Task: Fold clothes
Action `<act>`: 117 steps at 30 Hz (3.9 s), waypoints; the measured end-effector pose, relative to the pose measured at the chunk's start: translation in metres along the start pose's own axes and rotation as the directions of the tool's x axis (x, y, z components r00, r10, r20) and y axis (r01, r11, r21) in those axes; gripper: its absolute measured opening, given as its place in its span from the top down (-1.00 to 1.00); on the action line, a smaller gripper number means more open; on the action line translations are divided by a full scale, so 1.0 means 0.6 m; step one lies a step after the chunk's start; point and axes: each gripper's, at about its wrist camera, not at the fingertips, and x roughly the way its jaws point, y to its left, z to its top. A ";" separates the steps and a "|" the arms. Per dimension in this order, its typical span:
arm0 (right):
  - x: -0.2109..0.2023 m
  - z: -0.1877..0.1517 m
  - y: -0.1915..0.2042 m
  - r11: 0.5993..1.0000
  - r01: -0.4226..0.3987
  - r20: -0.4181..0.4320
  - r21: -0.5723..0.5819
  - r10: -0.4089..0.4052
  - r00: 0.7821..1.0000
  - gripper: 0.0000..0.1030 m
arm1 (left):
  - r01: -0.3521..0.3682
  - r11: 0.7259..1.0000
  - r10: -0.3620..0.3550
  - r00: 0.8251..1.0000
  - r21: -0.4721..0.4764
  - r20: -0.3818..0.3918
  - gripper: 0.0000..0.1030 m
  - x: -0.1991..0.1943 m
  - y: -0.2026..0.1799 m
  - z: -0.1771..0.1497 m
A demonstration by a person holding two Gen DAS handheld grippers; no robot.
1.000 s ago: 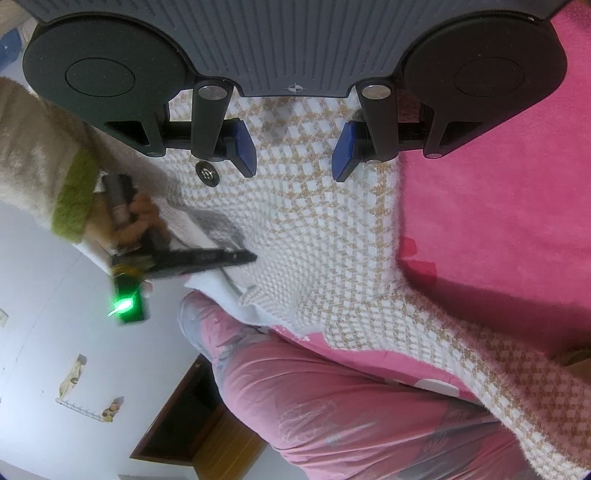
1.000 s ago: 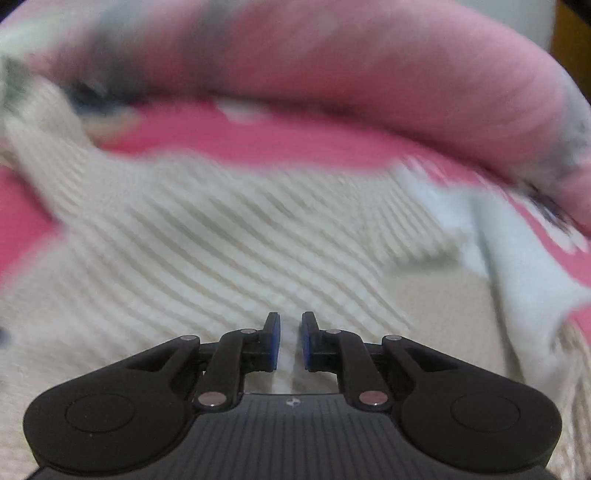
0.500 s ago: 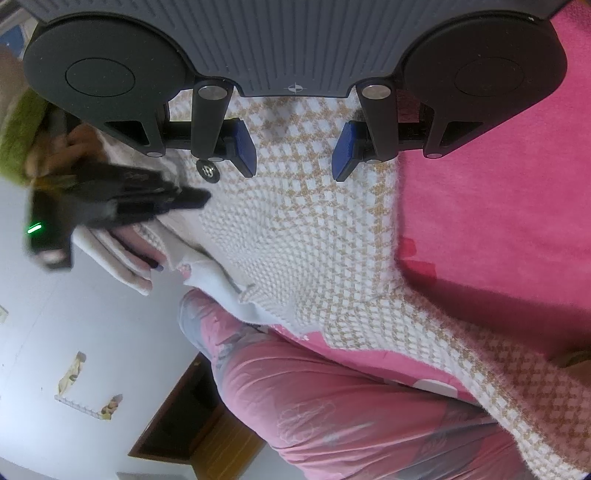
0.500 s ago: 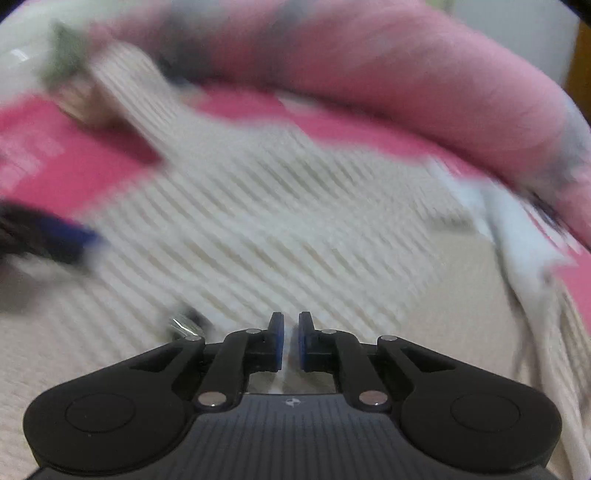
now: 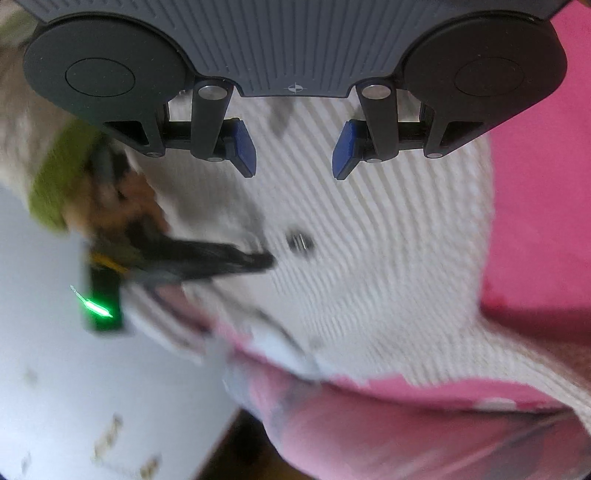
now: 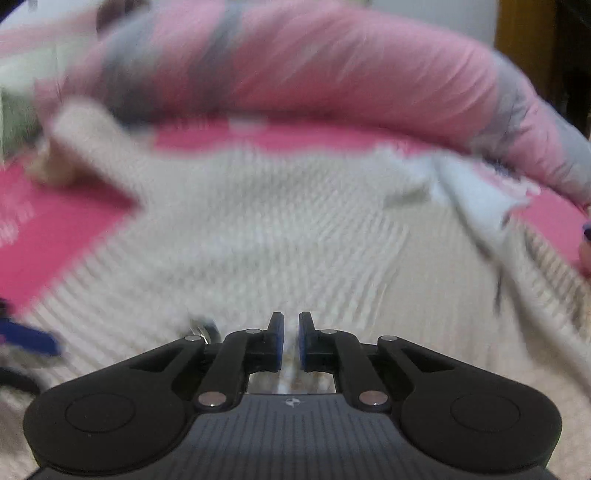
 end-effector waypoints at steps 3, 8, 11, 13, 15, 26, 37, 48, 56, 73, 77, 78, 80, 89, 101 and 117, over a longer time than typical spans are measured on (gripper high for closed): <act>-0.030 -0.039 -0.053 0.990 0.059 -0.033 0.127 -0.055 0.998 0.82 | 0.000 1.000 0.000 1.000 0.003 -0.024 0.11 -0.008 -0.018 -0.036; -0.133 -0.083 -0.080 0.957 0.027 -0.009 0.289 -0.025 1.000 0.75 | 0.010 1.000 -0.010 1.000 -0.003 -0.013 0.11 -0.043 -0.033 -0.071; -0.171 -0.089 -0.058 0.949 -0.084 0.083 0.304 0.062 0.995 0.75 | -0.013 1.000 0.013 1.000 0.024 -0.017 0.11 -0.051 -0.044 -0.084; -0.177 -0.102 -0.028 0.975 -0.111 0.080 0.194 0.097 0.992 0.75 | -0.017 1.000 0.017 1.000 0.020 -0.011 0.11 -0.056 -0.047 -0.088; -0.171 -0.123 0.005 0.996 -0.074 0.015 0.058 0.073 0.997 0.74 | -0.009 1.000 0.009 1.000 0.005 -0.002 0.11 -0.063 -0.051 -0.098; -0.287 -0.209 0.054 0.991 -0.118 0.133 -0.063 0.125 0.983 0.64 | -0.002 0.996 0.005 0.999 -0.093 0.032 0.10 -0.077 -0.083 -0.141; -0.348 -0.288 0.063 0.993 -0.105 0.203 0.058 0.091 0.975 0.56 | -0.070 0.986 0.088 0.989 -0.153 0.116 0.03 -0.151 -0.071 -0.165; -0.350 -0.285 0.099 0.998 -0.051 0.298 0.040 0.037 0.954 0.46 | -0.073 0.950 0.130 0.976 -0.305 0.172 0.02 -0.206 -0.042 -0.178; -0.307 -0.261 0.153 0.992 -0.127 0.268 -0.009 0.125 0.955 0.33 | -0.134 0.910 0.201 0.970 -0.393 0.133 0.02 -0.196 0.001 -0.176; -0.218 -0.178 0.177 0.983 -0.184 0.279 0.014 0.172 0.945 0.30 | -0.080 0.689 0.503 0.768 -0.721 0.396 -0.40 -0.271 0.289 0.074; -0.186 -0.173 0.190 0.984 -0.176 0.251 -0.012 0.174 0.952 0.29 | 0.009 0.567 0.537 0.754 -0.824 0.377 -0.40 -0.262 0.388 0.119; -0.180 -0.174 0.192 0.985 -0.171 0.246 -0.019 0.170 0.954 0.26 | 0.008 0.555 0.542 0.755 -0.832 0.369 -0.39 -0.257 0.405 0.129; -0.168 -0.177 0.198 0.987 -0.158 0.242 -0.033 0.162 0.957 0.22 | 0.010 0.522 0.544 0.766 -0.853 0.342 -0.37 -0.242 0.438 0.146; -0.154 -0.179 0.194 0.984 -0.175 0.251 -0.018 0.174 0.952 0.16 | -0.013 0.583 0.564 0.727 -0.812 0.393 0.94 -0.223 0.418 0.197; -0.153 -0.186 0.191 0.982 -0.186 0.272 -0.014 0.183 0.945 0.15 | -0.375 0.675 0.738 0.357 -0.635 0.573 1.00 -0.350 0.201 0.113; -0.151 -0.187 0.200 0.987 -0.157 0.269 -0.034 0.160 0.950 0.11 | 0.077 0.522 0.503 0.776 -0.849 0.380 0.03 -0.229 0.438 0.090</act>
